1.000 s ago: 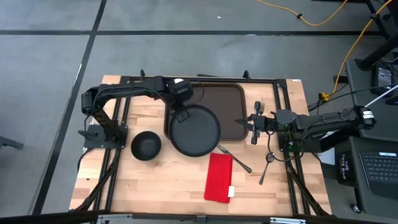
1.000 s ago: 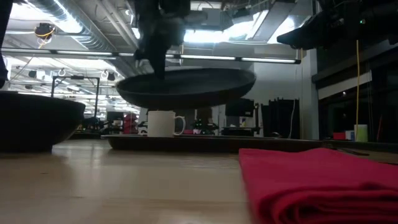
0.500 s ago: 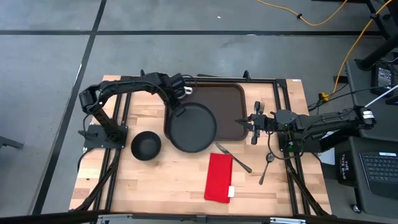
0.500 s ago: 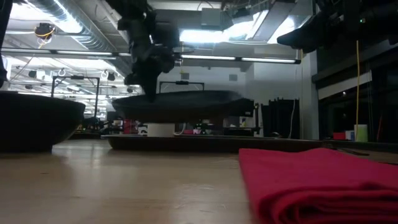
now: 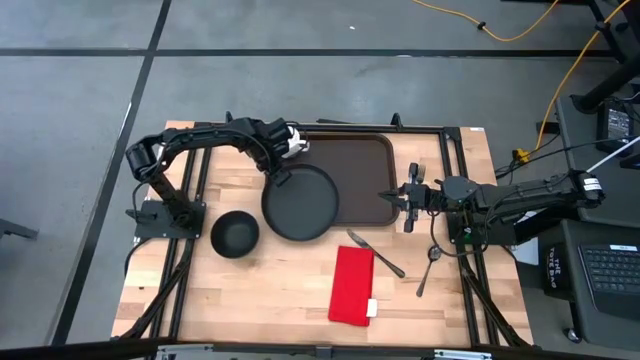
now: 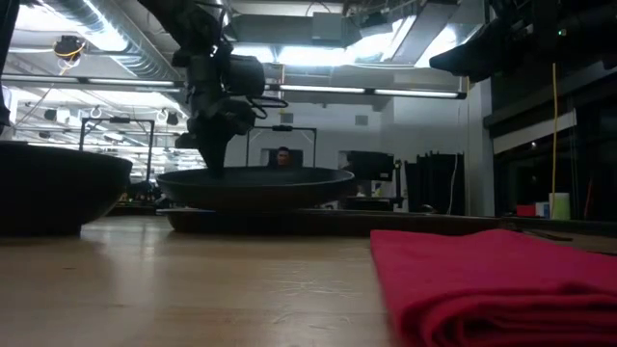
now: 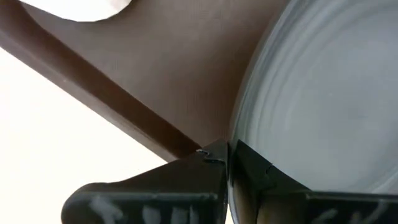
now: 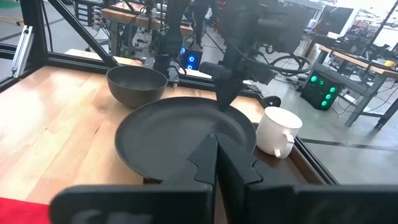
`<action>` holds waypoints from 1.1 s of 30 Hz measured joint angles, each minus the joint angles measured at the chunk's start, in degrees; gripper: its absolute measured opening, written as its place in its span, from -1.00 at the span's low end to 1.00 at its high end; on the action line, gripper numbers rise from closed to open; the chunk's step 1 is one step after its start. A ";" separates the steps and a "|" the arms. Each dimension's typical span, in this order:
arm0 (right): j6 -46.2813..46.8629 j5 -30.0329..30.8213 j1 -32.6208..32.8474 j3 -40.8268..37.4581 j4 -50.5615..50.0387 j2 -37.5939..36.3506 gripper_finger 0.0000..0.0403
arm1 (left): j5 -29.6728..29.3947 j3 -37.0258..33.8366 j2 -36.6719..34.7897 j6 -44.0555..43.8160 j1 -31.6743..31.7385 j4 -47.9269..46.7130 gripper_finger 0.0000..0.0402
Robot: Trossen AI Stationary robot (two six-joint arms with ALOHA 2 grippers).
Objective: Set up tray
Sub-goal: Put the black plate on the brown serving tray to the bottom right of the white cup
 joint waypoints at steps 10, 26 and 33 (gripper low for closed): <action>-1.48 1.09 0.00 0.00 0.69 0.00 -0.93 | -0.49 -0.45 0.00 1.27 2.94 3.72 -0.99; -3.16 1.07 0.00 0.00 1.17 0.00 -0.93 | -4.00 -0.45 0.00 2.24 5.34 4.06 -0.98; -3.21 1.07 0.00 0.00 1.85 0.02 -0.93 | -4.28 -0.45 0.00 1.81 4.91 4.71 -0.98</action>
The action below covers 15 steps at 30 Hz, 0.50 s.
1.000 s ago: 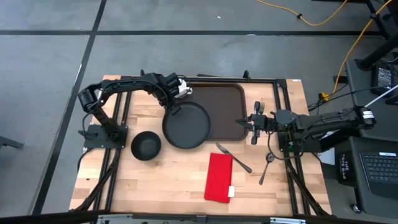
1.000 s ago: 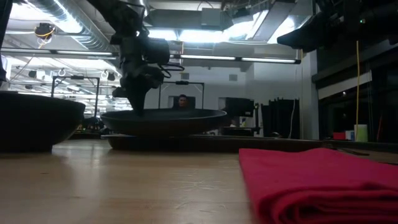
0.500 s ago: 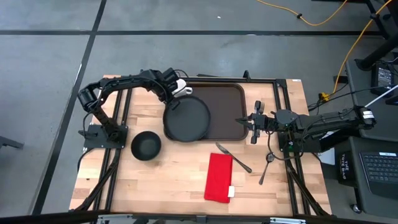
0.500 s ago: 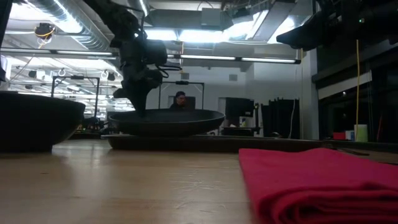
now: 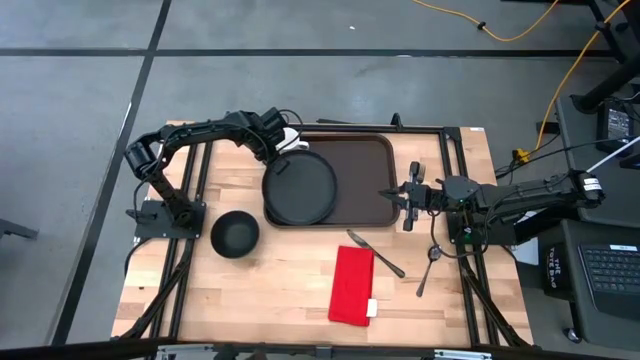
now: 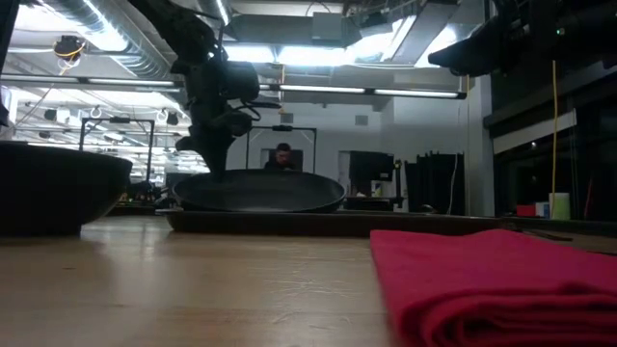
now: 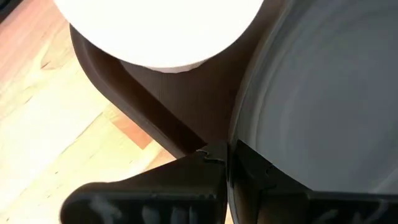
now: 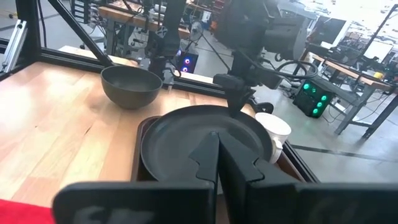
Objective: Set up tray
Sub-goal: Put the black plate on the brown serving tray to the bottom right of the white cup
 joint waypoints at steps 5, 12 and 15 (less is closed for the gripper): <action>-0.01 0.00 -0.01 0.00 0.48 0.00 -0.93 | -0.09 0.00 0.00 -0.03 -0.21 0.20 -0.98; -1.26 0.00 0.00 0.00 0.46 0.00 -0.93 | -0.05 0.00 0.00 -0.02 -0.21 0.63 -0.98; -1.27 0.00 -0.01 0.00 0.46 0.00 -0.93 | -0.05 0.00 0.02 -0.07 -0.21 0.62 -0.98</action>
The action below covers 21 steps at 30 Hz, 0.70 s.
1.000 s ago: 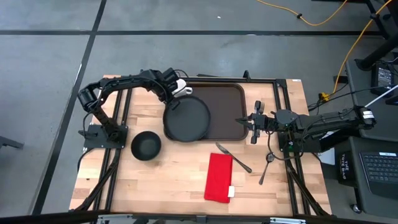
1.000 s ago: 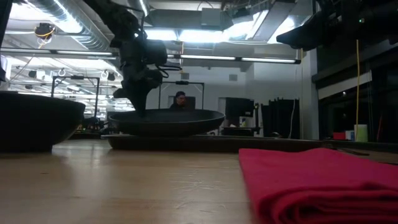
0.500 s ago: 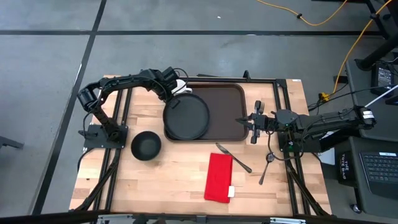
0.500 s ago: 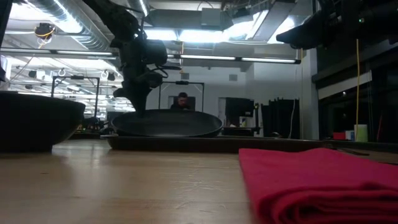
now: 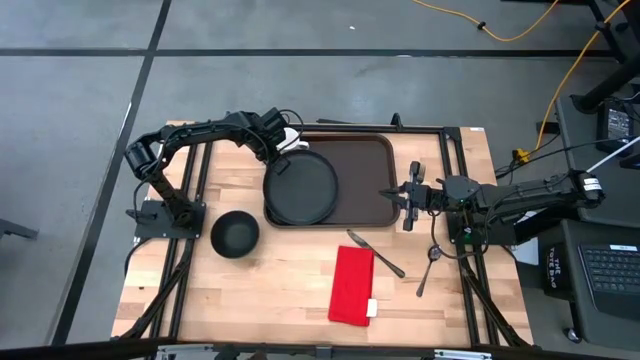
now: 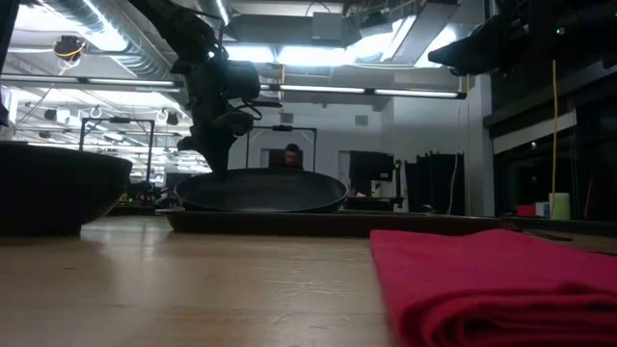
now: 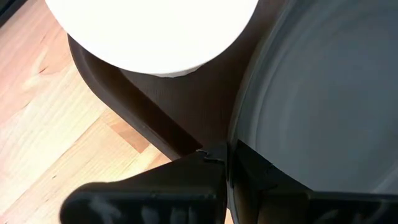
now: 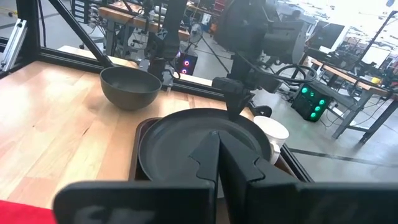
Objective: Set up tray
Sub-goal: Put the black plate on the brown serving tray to the bottom right of the white cup, then put the black bowl on the black plate
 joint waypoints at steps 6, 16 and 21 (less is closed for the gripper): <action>-0.02 0.00 -0.01 0.00 0.00 0.00 -0.93 | -0.31 0.00 0.01 0.00 0.00 0.02 -0.97; -0.02 0.00 -0.01 0.00 -0.02 0.00 -0.93 | -3.95 0.02 0.01 0.02 0.00 0.20 -0.65; -0.02 0.00 0.00 0.00 -0.04 0.00 -0.93 | -4.11 0.02 0.01 2.68 -0.02 0.20 -0.52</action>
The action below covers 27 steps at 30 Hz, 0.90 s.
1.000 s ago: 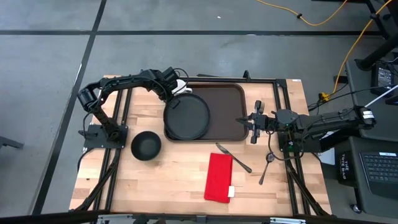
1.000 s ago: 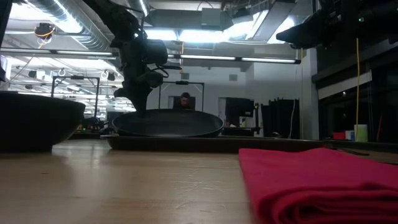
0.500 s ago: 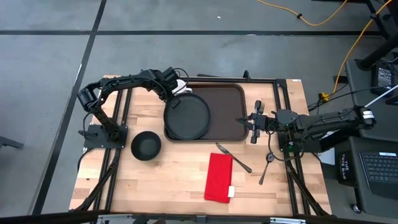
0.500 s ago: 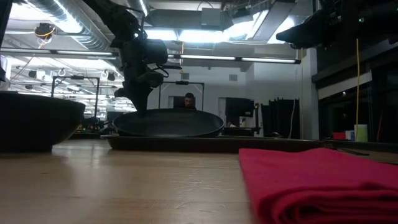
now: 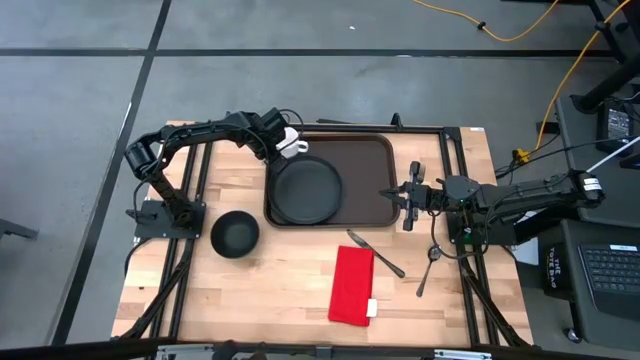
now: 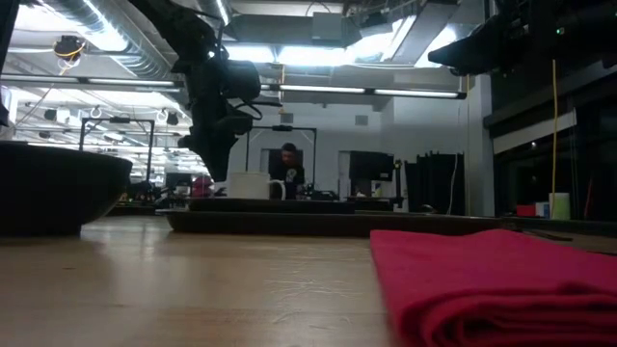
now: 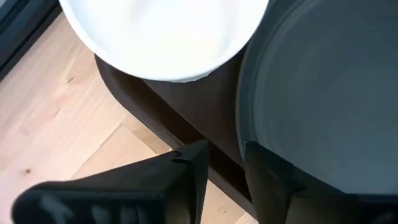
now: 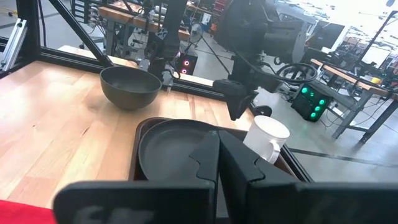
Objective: Set up tray
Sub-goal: Put the black bowl on the black plate
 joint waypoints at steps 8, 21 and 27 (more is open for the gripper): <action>0.01 0.00 0.00 0.00 -1.18 -0.01 -0.93 | 0.02 0.00 0.00 5.44 0.01 -0.07 -0.49; 0.10 -0.07 -0.01 -0.02 -4.00 0.00 -0.93 | -0.66 0.04 -1.89 8.97 -1.95 -6.72 -0.52; 0.04 -0.05 0.01 -0.02 -3.25 0.00 -0.93 | -3.51 0.04 -6.99 0.84 -5.13 -11.98 -0.52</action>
